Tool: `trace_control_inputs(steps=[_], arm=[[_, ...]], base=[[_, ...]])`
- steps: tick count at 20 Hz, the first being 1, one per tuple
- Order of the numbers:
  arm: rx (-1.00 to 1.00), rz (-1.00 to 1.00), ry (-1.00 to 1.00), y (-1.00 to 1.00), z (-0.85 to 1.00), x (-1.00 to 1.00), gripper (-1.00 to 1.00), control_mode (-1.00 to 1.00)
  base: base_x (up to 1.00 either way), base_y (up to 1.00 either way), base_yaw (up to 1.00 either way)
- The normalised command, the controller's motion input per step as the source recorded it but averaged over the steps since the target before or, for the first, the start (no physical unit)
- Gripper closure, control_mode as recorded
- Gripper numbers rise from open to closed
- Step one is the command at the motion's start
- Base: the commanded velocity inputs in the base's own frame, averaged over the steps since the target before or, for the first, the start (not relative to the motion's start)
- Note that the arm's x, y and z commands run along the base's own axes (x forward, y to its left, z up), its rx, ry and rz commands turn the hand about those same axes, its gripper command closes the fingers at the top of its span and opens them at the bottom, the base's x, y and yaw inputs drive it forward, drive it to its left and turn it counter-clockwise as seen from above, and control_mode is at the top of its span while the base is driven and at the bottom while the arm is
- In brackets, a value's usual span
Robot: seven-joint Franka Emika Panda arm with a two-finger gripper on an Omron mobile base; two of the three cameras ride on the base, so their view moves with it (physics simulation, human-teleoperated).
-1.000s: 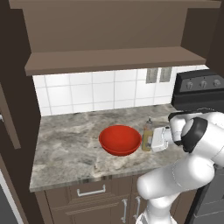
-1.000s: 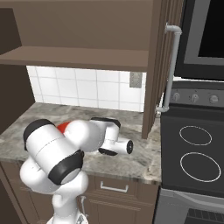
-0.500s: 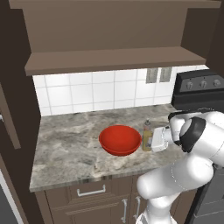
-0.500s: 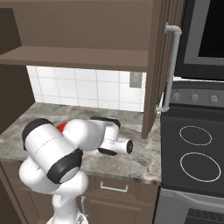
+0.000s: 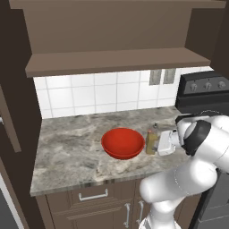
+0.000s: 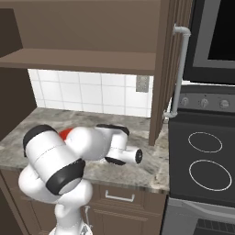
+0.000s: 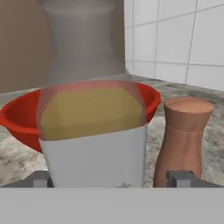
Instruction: Retrieve the bottle and the shaker from the cabinet and place them next to the mixing bowl on the counter. Then add garlic from the fridge to the mixing bowl.
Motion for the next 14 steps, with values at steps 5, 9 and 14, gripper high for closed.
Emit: trace_control_inputs(steps=[5,9,14], arm=[[0.00,-0.07,0.00,-0.28,0.00,-0.26,-1.00,-1.00],[0.00,-0.04,0.00,-0.11,0.06,-0.09,-1.00,-1.00],[0.00,-0.02,0.00,-0.13,0.36,-0.15,-1.00,-1.00]], base=[[0.00,0.00,0.00],[0.00,0.00,0.00],[0.00,0.00,0.00]])
